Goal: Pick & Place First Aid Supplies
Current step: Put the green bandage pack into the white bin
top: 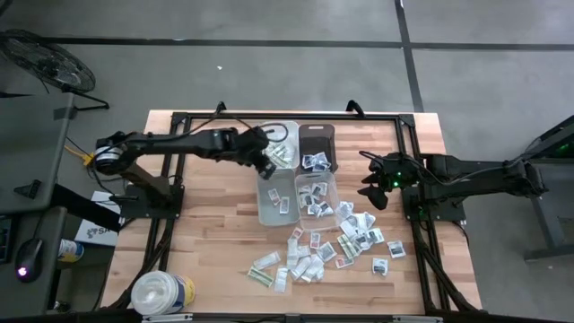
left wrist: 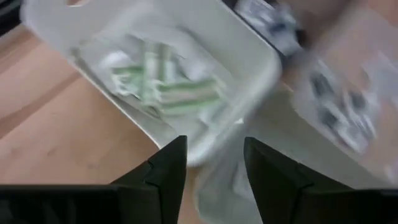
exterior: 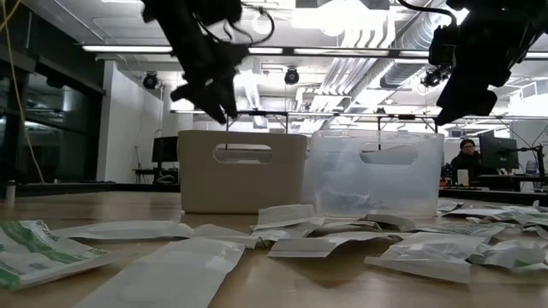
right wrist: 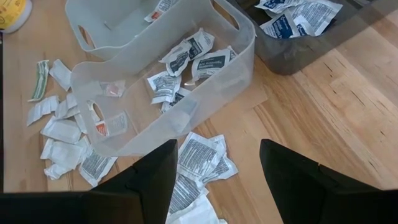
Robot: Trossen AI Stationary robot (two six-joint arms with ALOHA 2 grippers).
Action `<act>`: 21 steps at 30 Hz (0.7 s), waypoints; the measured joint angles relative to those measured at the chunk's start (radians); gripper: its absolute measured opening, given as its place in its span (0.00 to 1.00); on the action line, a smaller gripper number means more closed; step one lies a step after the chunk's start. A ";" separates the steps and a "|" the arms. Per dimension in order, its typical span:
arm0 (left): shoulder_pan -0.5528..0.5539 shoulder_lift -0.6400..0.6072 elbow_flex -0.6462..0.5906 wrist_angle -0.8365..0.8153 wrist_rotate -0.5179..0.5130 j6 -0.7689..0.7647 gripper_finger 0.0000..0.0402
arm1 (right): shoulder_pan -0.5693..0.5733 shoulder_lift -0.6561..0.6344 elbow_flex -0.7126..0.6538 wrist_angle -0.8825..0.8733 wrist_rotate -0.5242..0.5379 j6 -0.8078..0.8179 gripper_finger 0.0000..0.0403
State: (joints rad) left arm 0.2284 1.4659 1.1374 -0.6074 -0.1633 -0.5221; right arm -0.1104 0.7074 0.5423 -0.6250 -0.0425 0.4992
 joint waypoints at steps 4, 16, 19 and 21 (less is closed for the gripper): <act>-0.085 -0.057 0.001 -0.078 0.054 0.105 0.38 | 0.000 0.000 0.000 0.000 0.004 -0.001 0.55; -0.483 -0.086 0.000 -0.250 0.118 -0.248 0.37 | 0.000 0.000 0.000 0.001 0.008 -0.002 0.55; -0.572 -0.086 0.000 -0.251 0.090 -0.353 0.37 | 0.000 0.000 0.000 0.001 0.009 -0.002 0.55; -0.624 -0.086 -0.001 -0.250 0.071 -0.424 0.37 | 0.000 0.000 0.000 0.001 0.009 -0.002 0.55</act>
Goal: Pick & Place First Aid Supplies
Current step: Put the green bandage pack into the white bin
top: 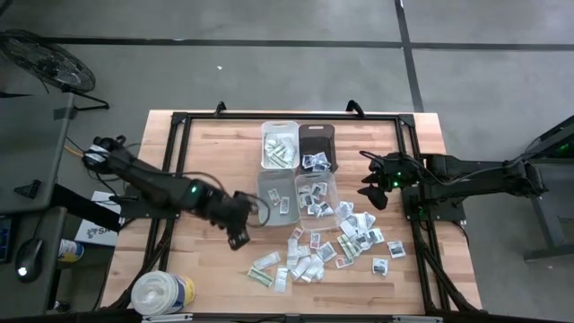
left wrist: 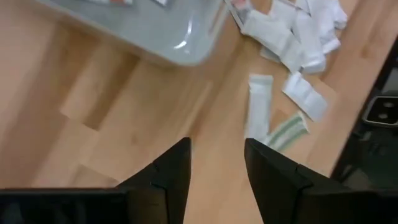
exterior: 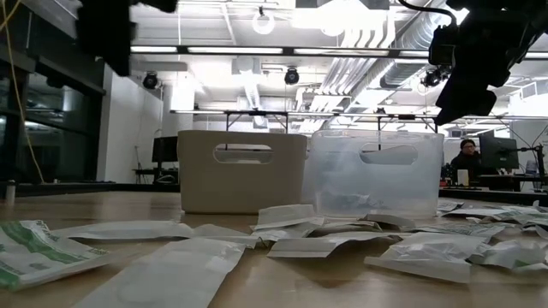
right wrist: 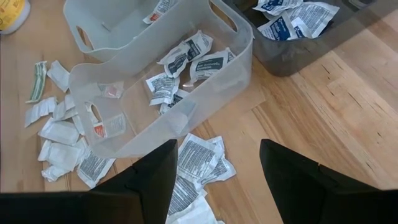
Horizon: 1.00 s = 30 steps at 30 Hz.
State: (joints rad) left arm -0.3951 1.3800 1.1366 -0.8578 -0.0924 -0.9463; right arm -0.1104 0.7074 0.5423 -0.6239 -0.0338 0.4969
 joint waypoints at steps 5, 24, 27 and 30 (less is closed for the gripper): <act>-0.122 0.000 -0.073 0.121 -0.054 -0.182 0.37 | 0.000 0.000 0.000 0.001 0.000 0.000 0.55; -0.273 0.073 -0.359 0.645 -0.042 -0.599 0.37 | 0.000 0.000 0.000 0.008 0.004 -0.002 0.55; -0.273 0.108 -0.359 0.697 -0.026 -0.623 0.37 | 0.000 0.000 0.000 0.008 0.005 -0.001 0.55; -0.273 0.149 -0.359 0.764 -0.026 -0.630 0.37 | 0.000 0.000 0.000 0.008 0.005 -0.001 0.55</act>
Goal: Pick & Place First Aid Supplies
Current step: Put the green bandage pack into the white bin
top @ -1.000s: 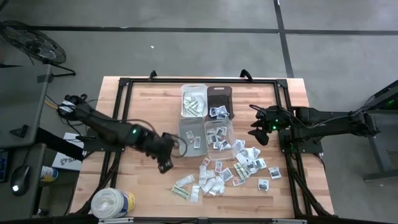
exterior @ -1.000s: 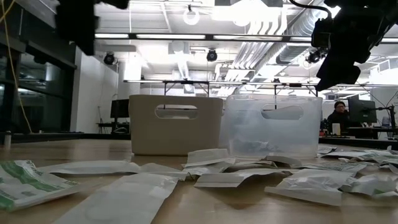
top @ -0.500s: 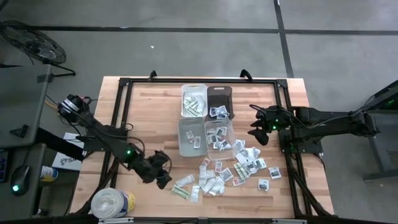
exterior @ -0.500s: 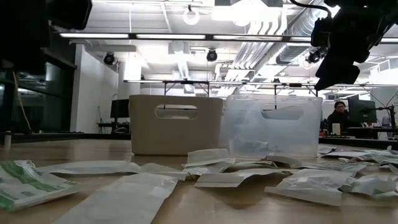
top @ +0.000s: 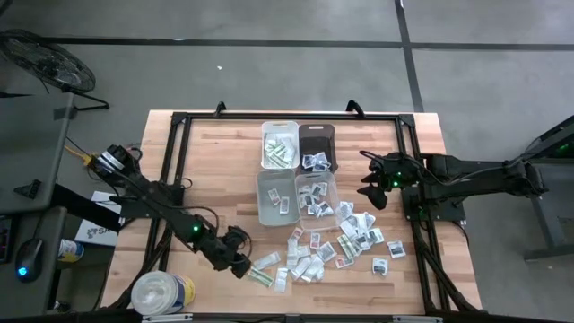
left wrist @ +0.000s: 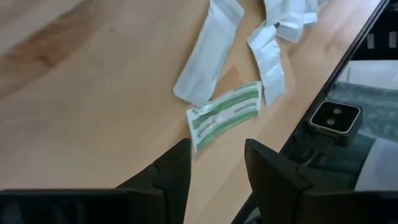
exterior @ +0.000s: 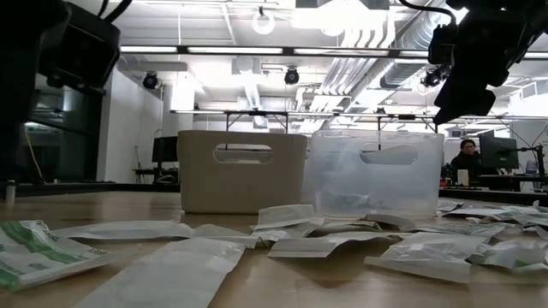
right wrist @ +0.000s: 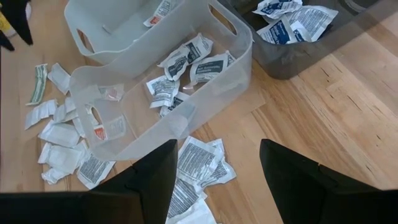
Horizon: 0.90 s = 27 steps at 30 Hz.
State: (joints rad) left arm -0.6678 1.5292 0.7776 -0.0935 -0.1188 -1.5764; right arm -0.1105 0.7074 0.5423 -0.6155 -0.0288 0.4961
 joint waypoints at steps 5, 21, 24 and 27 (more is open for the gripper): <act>0.000 0.070 0.001 0.083 0.000 -0.013 0.37 | 0.000 0.000 0.000 0.000 0.000 0.000 0.55; 0.000 0.154 0.000 0.113 0.036 -0.055 0.37 | 0.000 0.000 0.000 -0.001 -0.008 0.001 0.55; 0.000 0.154 0.000 0.117 0.028 -0.054 0.37 | 0.000 0.000 0.000 -0.001 -0.008 0.001 0.55; 0.000 0.154 0.000 0.127 0.026 -0.052 0.37 | 0.000 0.000 0.000 -0.001 -0.008 0.001 0.55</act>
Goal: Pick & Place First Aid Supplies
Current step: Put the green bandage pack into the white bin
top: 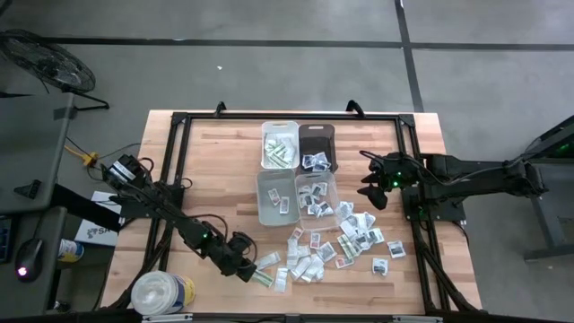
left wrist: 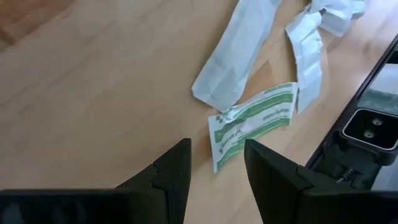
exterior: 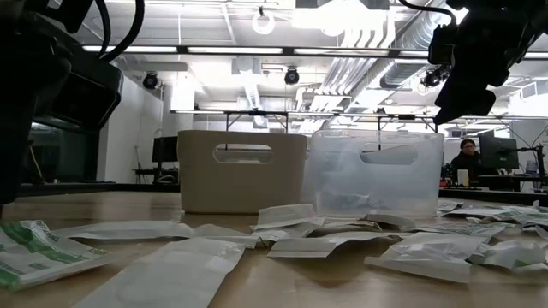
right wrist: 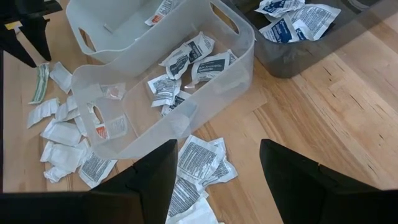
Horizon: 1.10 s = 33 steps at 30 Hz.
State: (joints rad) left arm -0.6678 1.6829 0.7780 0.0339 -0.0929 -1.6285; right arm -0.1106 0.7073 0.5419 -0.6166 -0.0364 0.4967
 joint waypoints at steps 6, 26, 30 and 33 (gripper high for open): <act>0.000 0.017 0.001 0.030 -0.002 0.017 0.37 | 0.000 0.000 0.000 0.000 0.000 0.000 0.55; 0.000 0.120 0.003 0.184 -0.006 0.023 0.25 | 0.000 0.000 0.000 -0.002 -0.002 0.023 0.55; 0.000 0.120 0.002 0.182 -0.003 0.024 0.13 | 0.000 0.000 0.000 -0.002 -0.002 0.023 0.55; 0.000 0.121 0.002 0.181 -0.002 0.026 0.06 | 0.000 0.000 0.000 -0.002 -0.002 0.022 0.55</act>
State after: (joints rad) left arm -0.6678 1.8038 0.7799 0.2147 -0.0952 -1.6025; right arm -0.1104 0.7074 0.5415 -0.6186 -0.0380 0.5190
